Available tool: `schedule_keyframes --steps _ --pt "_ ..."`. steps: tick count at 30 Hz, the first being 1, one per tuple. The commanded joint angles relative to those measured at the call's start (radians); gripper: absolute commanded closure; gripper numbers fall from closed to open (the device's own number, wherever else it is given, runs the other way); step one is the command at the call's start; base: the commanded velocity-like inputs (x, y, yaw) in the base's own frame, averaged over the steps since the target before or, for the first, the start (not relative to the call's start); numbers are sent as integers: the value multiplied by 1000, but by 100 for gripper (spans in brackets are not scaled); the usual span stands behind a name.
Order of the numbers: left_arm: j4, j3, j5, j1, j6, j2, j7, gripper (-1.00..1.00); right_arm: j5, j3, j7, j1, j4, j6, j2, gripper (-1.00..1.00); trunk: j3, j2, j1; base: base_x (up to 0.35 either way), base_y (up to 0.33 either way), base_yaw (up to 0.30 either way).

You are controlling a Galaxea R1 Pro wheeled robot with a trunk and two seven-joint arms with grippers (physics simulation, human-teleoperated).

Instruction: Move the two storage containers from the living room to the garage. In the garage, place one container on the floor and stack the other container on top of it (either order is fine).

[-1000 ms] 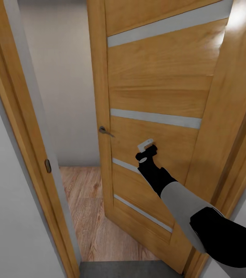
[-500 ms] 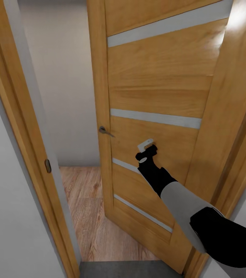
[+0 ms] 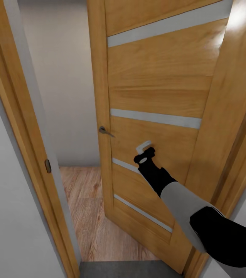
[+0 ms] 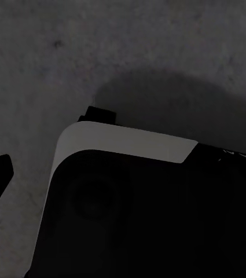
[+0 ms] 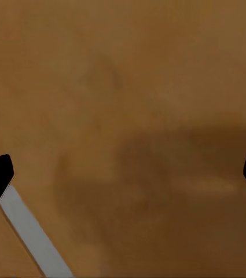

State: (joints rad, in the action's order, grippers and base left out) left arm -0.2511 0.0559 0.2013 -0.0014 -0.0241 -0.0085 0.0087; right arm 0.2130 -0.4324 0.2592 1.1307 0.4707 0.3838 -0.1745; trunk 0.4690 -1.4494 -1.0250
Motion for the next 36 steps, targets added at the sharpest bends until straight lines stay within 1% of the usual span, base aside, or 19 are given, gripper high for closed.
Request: schedule_keyframes --steps 1,6,8,11,27,36 --pt "0 6 2 0 -2 -1 0 -100 8 -4 -2 5 -1 10 0 -100 1 -1 0 0 0 0" --pt "0 6 2 0 -2 -2 1 -100 8 -3 -8 40 -24 11 0 -100 1 -1 0 0 0 0" --pt "0 7 2 0 -2 -2 1 -100 10 -2 -10 69 -66 9 0 -100 1 -1 0 0 0 0" --pt "0 7 3 0 -2 -2 1 -100 10 -2 -10 80 -83 6 0 -100 1 -1 0 0 0 0" --pt "0 6 3 0 -1 -2 0 -100 11 -3 -15 87 -96 3 0 -100 1 -1 0 9 -2 0" --pt "0 5 3 0 5 -1 0 -100 11 -3 -17 87 -96 1 0 -100 1 -1 0 230 -90 0"
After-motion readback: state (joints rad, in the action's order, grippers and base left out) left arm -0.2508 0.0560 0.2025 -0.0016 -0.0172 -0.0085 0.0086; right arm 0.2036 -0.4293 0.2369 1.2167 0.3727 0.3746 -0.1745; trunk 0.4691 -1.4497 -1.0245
